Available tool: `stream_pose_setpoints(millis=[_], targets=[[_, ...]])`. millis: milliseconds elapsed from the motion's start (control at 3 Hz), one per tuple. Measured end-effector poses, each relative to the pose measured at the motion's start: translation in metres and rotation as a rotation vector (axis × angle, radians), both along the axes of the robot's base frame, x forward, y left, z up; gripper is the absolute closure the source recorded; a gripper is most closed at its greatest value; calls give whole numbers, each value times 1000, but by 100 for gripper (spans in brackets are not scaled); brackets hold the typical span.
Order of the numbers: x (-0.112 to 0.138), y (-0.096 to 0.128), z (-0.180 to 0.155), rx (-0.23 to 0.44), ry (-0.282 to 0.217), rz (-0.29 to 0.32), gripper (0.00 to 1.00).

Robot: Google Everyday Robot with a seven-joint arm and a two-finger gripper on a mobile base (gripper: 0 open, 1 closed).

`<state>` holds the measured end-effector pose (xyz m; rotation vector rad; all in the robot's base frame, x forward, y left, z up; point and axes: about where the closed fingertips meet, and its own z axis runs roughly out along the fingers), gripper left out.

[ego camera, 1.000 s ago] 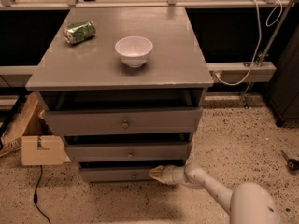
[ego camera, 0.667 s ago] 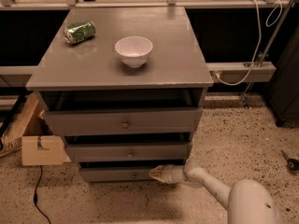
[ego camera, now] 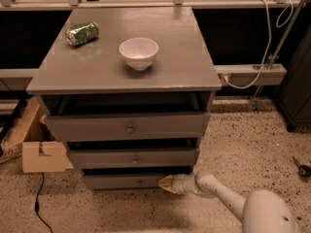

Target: Close bottom drawer

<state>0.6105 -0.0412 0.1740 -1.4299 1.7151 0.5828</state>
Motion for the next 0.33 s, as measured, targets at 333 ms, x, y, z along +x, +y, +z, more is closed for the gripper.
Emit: stream_pose_setpoints(millis=[333], targets=[[-27,-20,-6,9,32,37,100]])
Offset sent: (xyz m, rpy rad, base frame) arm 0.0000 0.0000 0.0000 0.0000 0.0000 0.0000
